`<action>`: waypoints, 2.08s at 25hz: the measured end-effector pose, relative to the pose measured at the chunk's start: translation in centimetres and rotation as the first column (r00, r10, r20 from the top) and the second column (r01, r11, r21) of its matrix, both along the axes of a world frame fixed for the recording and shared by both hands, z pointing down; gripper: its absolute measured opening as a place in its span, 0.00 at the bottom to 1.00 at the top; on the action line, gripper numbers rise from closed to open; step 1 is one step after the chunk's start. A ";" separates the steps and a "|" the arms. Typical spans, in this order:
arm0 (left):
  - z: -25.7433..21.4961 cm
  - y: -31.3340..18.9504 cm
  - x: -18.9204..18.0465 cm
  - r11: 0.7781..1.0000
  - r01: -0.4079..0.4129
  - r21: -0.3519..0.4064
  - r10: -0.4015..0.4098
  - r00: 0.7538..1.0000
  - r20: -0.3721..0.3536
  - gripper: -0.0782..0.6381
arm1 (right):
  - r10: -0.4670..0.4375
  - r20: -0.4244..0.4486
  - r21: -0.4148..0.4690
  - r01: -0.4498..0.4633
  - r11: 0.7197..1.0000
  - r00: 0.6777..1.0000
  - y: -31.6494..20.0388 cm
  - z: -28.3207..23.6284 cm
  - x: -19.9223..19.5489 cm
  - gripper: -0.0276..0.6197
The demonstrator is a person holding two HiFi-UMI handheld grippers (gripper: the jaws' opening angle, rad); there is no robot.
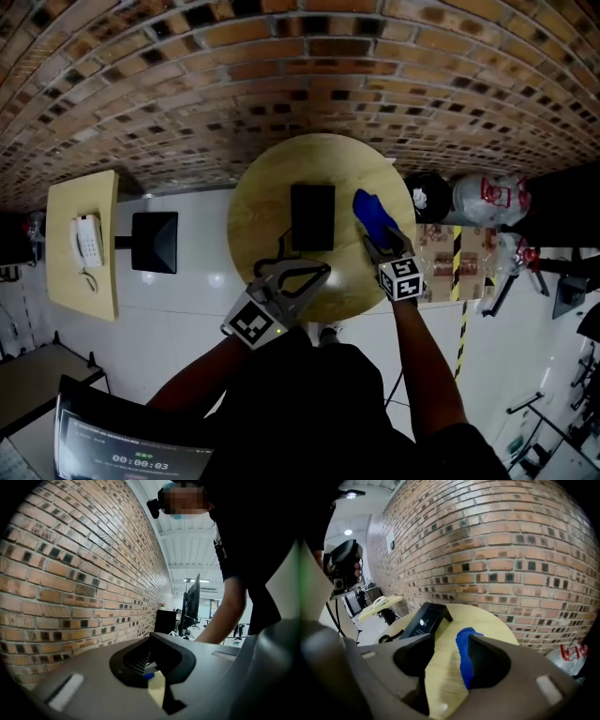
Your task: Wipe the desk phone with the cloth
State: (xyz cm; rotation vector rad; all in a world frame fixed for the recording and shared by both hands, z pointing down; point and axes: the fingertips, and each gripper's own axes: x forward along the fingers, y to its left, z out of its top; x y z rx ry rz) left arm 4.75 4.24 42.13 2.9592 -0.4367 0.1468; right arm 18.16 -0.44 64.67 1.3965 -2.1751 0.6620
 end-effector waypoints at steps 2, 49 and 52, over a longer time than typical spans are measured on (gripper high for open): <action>0.0 -0.1 0.4 1.000 -0.019 0.011 0.019 1.000 -0.005 0.10 | 0.006 -0.020 -0.031 -0.006 1.000 1.000 -0.4 1.8 0.7 0.41; 0.5 -1.8 -5.4 0.991 0.135 -0.011 -0.135 0.991 -0.004 0.10 | -0.355 -0.054 0.008 0.356 0.934 0.933 -11.4 -2.1 -10.1 0.18; 0.7 -1.5 -6.6 0.986 0.166 -0.030 -0.167 0.986 -0.012 0.10 | -0.407 -0.082 -0.040 0.405 0.913 0.910 -11.0 -0.2 -11.9 0.18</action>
